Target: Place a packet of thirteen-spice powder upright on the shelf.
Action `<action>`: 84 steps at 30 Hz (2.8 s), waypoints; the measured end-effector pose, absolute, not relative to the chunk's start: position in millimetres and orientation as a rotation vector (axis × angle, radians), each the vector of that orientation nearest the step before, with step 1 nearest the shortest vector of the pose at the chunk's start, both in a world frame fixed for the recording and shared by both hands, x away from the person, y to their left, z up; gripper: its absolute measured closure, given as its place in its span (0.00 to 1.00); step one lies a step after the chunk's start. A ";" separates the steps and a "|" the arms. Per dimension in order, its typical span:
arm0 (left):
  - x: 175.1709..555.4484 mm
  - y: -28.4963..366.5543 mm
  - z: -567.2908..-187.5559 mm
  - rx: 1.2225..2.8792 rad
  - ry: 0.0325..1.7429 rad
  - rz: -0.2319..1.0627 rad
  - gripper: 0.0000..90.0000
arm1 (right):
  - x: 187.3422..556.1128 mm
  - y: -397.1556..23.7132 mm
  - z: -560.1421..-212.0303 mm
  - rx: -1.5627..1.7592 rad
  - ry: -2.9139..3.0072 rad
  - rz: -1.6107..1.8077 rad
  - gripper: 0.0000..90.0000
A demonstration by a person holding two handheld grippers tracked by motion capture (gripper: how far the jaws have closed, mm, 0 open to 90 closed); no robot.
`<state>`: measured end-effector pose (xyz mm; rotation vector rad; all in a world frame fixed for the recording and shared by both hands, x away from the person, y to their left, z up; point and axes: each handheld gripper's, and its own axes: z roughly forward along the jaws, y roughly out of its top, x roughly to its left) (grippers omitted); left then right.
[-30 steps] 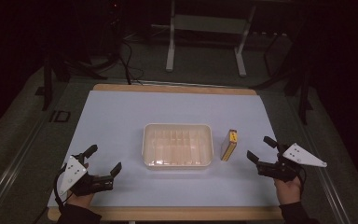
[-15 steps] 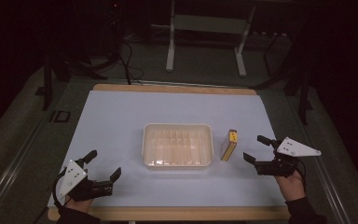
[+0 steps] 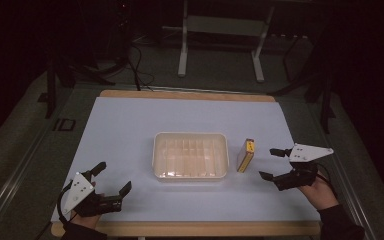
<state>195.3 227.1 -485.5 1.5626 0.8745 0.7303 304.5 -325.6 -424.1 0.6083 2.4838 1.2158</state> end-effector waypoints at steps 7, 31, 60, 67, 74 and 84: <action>192.9 228.1 -485.0 1.558 0.879 0.725 0.00 | 314.3 -325.7 -431.1 0.600 2.698 1.002 0.15; 195.7 229.2 -487.4 1.585 0.869 0.710 0.00 | 324.0 -304.8 -423.5 0.564 3.142 0.192 0.15; 199.1 229.7 -489.5 1.600 0.871 0.694 0.00 | 319.2 -266.3 -422.4 0.304 3.301 -0.061 0.16; 199.0 230.2 -489.2 1.596 0.871 0.694 0.00 | 316.6 -252.6 -419.7 0.247 3.307 -0.031 0.16; 199.2 230.4 -489.2 1.594 0.872 0.692 0.00 | 315.3 -238.4 -414.9 0.190 3.338 0.035 0.16; 198.3 229.4 -488.1 1.588 0.863 0.702 0.00 | 312.8 -220.5 -400.2 0.121 3.369 0.068 0.16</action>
